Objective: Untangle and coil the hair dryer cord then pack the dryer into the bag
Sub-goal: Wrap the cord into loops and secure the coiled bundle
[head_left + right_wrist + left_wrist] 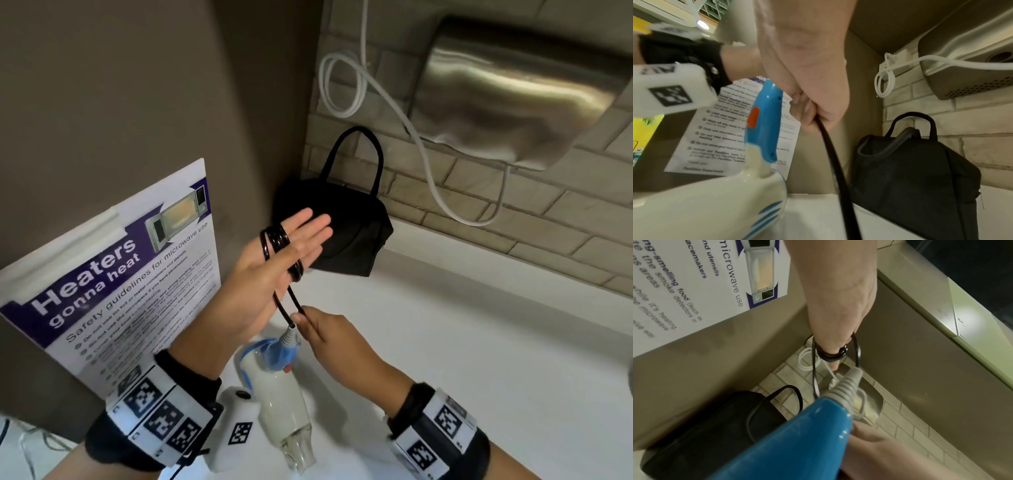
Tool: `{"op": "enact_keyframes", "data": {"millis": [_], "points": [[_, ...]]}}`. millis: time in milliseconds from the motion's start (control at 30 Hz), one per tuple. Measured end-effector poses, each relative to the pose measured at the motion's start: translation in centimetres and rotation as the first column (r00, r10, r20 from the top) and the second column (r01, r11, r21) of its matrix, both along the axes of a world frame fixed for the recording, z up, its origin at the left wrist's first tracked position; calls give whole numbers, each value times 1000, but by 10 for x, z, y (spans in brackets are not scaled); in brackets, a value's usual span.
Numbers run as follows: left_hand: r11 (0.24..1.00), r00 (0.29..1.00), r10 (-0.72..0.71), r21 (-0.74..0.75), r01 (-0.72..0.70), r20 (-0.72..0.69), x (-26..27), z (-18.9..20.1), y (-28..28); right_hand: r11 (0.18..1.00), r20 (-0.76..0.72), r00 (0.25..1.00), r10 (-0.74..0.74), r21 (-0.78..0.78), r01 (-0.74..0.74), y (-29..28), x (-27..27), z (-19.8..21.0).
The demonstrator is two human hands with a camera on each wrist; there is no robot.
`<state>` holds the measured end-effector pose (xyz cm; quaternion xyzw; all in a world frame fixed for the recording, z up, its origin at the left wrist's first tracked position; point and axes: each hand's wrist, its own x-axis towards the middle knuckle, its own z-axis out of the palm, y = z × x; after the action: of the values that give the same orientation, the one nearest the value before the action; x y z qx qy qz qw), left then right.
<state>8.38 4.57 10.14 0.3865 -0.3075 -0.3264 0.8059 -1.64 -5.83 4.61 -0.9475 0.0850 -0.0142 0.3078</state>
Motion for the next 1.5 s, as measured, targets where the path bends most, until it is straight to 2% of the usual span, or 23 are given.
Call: {"op": "enact_keyframes", "data": {"millis": [100,200,367,533,667,833,967,1167,1333,1400,1500], "points": [[996,996,69,51,-72,61,6,-5,-1,994,40,999,3,-113,1,-3,-17,1],[987,988,120,98,-130,101,8,-6,-3,983,77,996,-33,-180,46,-6,-38,19],[981,987,109,150,-126,118,12,-6,-5,944,135,990,-32,-323,74,-2,-57,52],[978,978,-57,208,15,200,11,-4,0,904,302,951,-63,-387,183,-15,-58,95],[945,951,-234,277,173,204,7,1,3,881,417,909,7,-432,192,-25,-40,123],[908,929,-307,356,221,206,-4,10,7,874,447,892,69,-458,162,-24,-16,136],[867,888,-416,379,322,197,-12,16,13,920,455,888,70,-374,119,-28,-2,133],[836,816,-505,393,383,280,-16,18,21,972,491,871,-10,-198,123,-48,11,120],[883,885,-429,291,369,180,-20,24,19,993,435,900,16,-109,35,-46,17,100],[902,906,-398,245,356,147,-19,24,17,1000,385,923,0,-7,3,-42,16,86],[927,929,-352,183,329,115,-16,21,15,985,231,972,-32,172,-9,-38,9,61]]}}
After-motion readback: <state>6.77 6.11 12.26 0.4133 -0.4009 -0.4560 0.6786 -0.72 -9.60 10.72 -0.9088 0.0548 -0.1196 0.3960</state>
